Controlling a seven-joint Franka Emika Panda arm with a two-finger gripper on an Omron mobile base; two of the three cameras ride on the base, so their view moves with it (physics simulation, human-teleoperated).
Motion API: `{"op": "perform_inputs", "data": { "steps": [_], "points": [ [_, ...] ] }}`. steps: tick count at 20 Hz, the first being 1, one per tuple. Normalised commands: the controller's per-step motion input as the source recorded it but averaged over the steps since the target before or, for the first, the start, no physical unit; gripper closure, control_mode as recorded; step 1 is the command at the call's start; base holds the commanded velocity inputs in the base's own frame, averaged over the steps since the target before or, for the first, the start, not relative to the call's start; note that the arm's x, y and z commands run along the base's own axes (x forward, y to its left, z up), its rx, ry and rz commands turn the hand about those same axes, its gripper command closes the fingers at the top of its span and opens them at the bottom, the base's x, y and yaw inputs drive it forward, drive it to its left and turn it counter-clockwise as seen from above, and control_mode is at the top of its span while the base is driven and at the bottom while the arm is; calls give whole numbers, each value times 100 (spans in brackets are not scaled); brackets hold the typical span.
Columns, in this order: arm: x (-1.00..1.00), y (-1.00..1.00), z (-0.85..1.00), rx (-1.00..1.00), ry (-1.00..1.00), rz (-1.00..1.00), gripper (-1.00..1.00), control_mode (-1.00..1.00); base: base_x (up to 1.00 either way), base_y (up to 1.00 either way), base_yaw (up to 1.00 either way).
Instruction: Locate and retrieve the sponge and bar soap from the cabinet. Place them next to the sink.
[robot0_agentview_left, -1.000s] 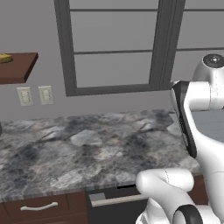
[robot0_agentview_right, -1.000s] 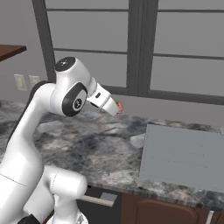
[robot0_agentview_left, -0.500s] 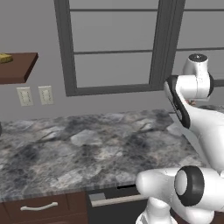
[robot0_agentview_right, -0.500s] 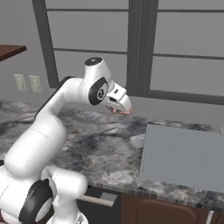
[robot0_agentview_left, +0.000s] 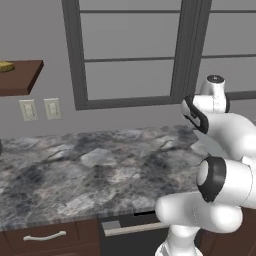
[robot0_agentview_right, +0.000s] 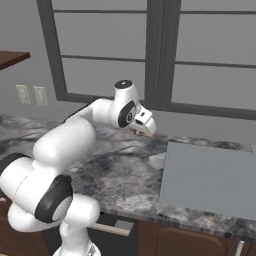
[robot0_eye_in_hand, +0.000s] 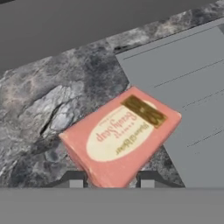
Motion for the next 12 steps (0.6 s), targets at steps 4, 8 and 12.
{"op": "perform_inputs", "data": {
  "steps": [4, 8, 12],
  "points": [
    [47, -20, -81, 0, -16, 7, 100, -100, 0, 0, 0],
    [45, -19, -71, -1, -13, 9, 100, -100, 0, 0, 0],
    [35, -6, -61, -6, -3, 9, 100, -100, 0, 0, 0]
  ]
}}
